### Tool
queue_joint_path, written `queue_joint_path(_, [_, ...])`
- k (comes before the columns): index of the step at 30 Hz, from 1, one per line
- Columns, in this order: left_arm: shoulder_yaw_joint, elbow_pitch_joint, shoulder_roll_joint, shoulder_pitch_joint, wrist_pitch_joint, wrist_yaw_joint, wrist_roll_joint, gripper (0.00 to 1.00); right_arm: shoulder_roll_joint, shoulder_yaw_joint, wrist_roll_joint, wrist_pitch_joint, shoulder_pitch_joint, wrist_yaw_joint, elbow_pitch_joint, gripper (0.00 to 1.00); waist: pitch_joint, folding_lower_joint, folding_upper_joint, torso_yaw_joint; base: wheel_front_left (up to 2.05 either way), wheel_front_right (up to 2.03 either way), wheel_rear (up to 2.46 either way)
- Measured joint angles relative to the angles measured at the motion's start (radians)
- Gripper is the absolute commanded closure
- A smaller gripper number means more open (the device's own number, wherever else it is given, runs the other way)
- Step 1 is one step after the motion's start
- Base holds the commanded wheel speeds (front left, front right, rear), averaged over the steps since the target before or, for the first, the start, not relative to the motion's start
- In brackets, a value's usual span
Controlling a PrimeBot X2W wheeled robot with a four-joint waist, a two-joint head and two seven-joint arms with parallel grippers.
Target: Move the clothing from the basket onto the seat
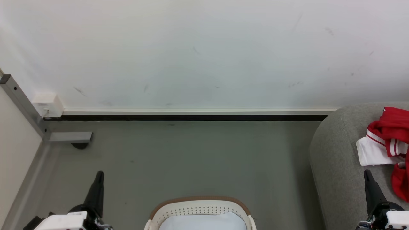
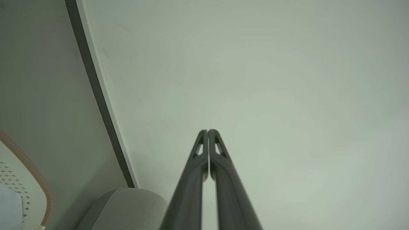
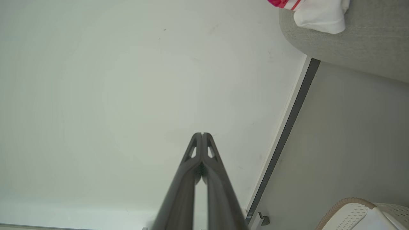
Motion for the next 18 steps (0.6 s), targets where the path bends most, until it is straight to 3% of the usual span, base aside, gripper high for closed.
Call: queue_joint_path(18, [0.0, 0.0, 0.0, 0.0, 0.0, 0.0, 0.0, 1.0, 0.001, -0.001, 0.0, 0.004, 0.0, 0.0, 0.0, 1.0, 0.0, 0.0, 0.0, 0.0, 0.0, 0.0, 0.0])
